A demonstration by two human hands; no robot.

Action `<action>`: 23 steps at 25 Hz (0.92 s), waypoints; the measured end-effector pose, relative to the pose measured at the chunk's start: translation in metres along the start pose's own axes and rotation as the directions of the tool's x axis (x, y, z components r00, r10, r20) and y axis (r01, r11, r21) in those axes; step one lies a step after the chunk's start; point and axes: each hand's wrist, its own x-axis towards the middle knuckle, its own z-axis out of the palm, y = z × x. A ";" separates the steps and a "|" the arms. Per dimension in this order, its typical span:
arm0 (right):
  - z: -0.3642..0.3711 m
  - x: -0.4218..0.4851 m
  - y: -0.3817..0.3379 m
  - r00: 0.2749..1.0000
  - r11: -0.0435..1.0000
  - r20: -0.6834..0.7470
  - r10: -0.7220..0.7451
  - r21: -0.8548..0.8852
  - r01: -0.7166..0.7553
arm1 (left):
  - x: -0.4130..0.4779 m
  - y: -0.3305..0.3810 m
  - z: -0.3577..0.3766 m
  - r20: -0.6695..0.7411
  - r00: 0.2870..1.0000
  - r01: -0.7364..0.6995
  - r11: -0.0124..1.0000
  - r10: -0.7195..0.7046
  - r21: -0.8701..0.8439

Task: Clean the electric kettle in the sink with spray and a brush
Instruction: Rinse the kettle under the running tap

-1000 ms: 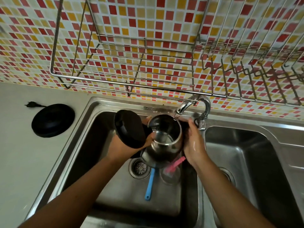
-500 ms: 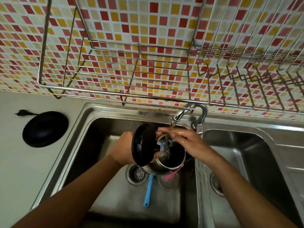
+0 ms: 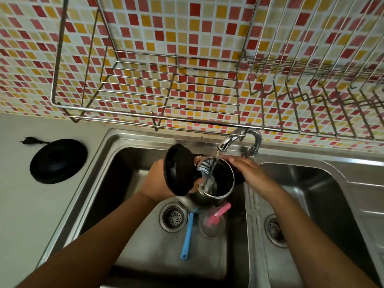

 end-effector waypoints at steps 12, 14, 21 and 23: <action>0.101 -0.004 0.045 0.811 0.783 -0.415 0.412 0.617 -0.081 | -0.014 -0.016 0.005 -0.332 0.942 -0.049 0.968 -0.036 -0.246; 0.108 0.001 0.024 0.808 0.829 -0.427 0.406 0.544 -0.129 | -0.015 -0.013 0.004 -0.385 0.920 -0.047 0.954 -0.074 -0.295; 0.108 0.036 0.008 0.803 0.947 -0.504 0.316 0.211 -0.240 | -0.016 0.002 0.024 -0.459 0.855 0.004 0.886 -0.244 -0.463; 0.117 0.016 0.026 0.765 0.929 -0.526 0.371 0.214 -0.303 | -0.013 0.004 0.025 -0.481 0.848 -0.016 0.897 -0.222 -0.442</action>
